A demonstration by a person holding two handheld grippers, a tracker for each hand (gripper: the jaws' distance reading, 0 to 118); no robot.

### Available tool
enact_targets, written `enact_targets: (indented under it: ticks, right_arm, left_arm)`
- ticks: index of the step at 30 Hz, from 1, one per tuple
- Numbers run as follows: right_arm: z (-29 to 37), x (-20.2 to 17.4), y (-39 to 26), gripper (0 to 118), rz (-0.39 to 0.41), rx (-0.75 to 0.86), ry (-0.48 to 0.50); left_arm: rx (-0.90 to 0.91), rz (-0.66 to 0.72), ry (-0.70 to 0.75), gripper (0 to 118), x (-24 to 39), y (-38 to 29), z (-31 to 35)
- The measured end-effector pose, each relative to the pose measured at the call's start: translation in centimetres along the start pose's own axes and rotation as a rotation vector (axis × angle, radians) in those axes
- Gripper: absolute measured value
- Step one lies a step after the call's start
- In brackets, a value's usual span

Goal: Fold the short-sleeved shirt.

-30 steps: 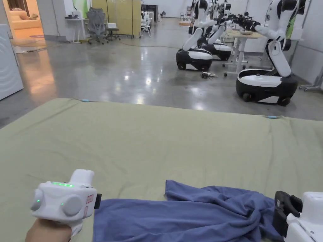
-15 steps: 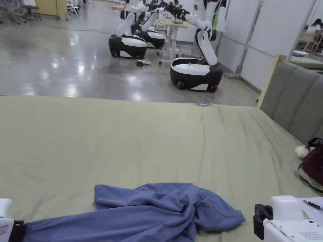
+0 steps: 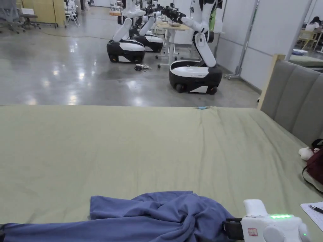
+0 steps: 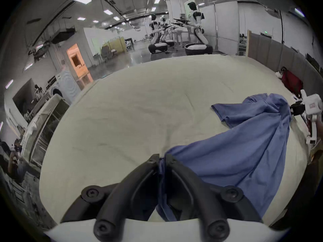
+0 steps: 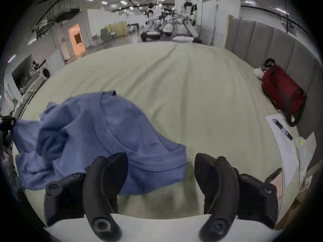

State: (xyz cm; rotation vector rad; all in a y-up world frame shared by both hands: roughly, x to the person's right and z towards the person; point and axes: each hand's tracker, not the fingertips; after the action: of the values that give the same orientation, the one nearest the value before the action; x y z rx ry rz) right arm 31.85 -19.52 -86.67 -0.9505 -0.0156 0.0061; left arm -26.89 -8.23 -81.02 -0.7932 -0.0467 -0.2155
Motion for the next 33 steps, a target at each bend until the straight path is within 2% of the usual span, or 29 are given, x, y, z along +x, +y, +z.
enact_targets:
  ticks: [1,2,3,4,5,6,7,9,11,16,19,24,27,29,33]
  right_arm:
    - [-0.1,-0.2,0.1,74,0.005,-0.022,0.003]
    - [-0.1,-0.2,0.1,42,0.0,-0.01,0.024]
    - [0.2,-0.3,0.1,19,-0.005,-0.001,0.039]
    - [1.7,-1.1,0.1,14,0.006,0.026,0.01]
    - [2.7,-1.1,0.2,14,0.011,0.057,-0.004]
    - [3.4,-0.9,0.5,14,-0.016,0.063,0.06]
    - [4.2,-0.8,0.9,14,-0.024,0.07,0.078]
    - [6.2,-1.1,2.3,14,0.024,0.128,0.042]
    - [9.5,-1.2,4.6,14,0.049,0.18,0.06]
    - [18.8,-2.0,12.1,14,0.108,0.349,0.069]
    - [24.2,-2.5,17.0,14,0.154,0.451,0.051]
    - [32.0,-2.4,25.4,14,0.109,0.628,0.036]
    - [34.6,-2.4,29.5,14,0.105,0.708,-0.024]
    - [35.4,-2.6,31.5,14,0.103,0.726,-0.071]
    - [33.8,-2.3,34.7,14,0.105,0.716,-0.106]
  left_arm:
    - [0.001,-0.003,0.0,5,0.0,0.1,0.0]
    - [0.001,-0.004,0.001,5,0.0,0.1,0.0]
    - [-0.002,-0.003,0.003,5,0.0,0.1,0.0]
    - [-0.003,-0.002,0.005,5,0.0,0.1,0.1]
    - [-0.003,0.002,0.006,5,-0.7,0.1,-0.6]
    - [-0.004,0.007,0.002,5,-1.0,0.3,-0.6]
    - [-0.005,0.01,-0.005,5,-1.2,0.6,-0.6]
    - [-0.009,0.003,-0.009,4,-1.8,1.5,-0.6]
    - [0.011,-0.028,0.019,4,-2.4,3.1,0.3]
    - [0.177,0.017,0.038,4,-6.2,10.3,5.4]
    - [0.273,0.012,0.11,4,-8.6,15.4,8.7]
    - [0.422,0.055,0.169,4,-12.5,24.0,13.0]
    - [0.495,0.083,0.192,4,-13.8,28.2,14.0]
    - [0.479,0.074,0.203,4,-14.5,30.7,13.4]
    - [0.481,0.056,0.239,4,-14.5,33.8,11.5]
